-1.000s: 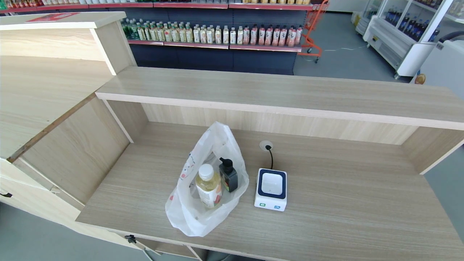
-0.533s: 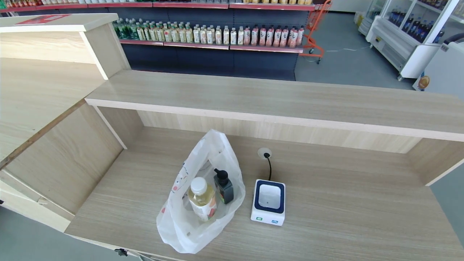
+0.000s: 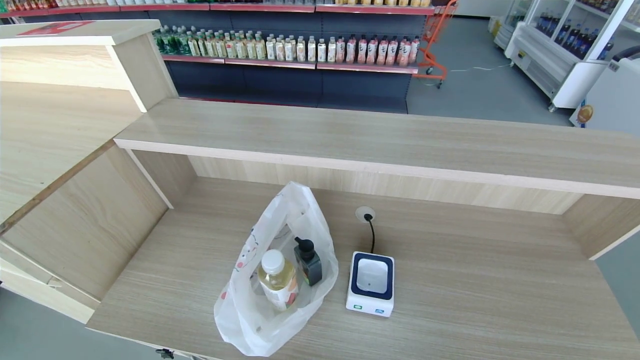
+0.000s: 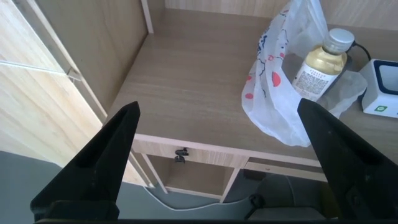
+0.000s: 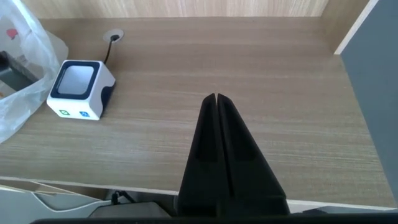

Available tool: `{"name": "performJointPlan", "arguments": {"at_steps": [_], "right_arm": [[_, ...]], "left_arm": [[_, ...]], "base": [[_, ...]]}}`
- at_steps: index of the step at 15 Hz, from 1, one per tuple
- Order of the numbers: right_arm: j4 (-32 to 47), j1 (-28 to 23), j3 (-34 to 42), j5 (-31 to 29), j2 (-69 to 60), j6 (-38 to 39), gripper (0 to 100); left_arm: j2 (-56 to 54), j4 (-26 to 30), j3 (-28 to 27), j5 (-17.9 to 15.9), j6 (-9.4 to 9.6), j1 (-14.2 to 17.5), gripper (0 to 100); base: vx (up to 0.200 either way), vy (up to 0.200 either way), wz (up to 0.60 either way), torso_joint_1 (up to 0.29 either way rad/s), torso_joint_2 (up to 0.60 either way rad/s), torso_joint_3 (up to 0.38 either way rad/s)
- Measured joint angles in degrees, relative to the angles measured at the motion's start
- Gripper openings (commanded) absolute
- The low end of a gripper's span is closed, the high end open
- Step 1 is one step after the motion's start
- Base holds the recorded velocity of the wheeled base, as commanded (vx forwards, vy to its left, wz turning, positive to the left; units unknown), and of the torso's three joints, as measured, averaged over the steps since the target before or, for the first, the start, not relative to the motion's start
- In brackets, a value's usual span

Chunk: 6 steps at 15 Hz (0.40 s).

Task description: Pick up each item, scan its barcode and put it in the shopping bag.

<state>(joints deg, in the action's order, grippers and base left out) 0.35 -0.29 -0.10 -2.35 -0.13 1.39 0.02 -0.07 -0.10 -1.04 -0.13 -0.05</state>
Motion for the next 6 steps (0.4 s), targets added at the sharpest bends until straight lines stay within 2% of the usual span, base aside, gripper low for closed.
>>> {"name": "performJointPlan", "arguments": {"at_steps": [6], "right_arm": [[0.0, 0.0, 0.0, 0.0, 0.0, 0.1, 0]], "left_arm": [[0.0, 0.0, 0.0, 0.0, 0.02, 0.0, 100]], "base": [[0.0, 0.0, 0.0, 0.0, 0.0, 0.0]]}}
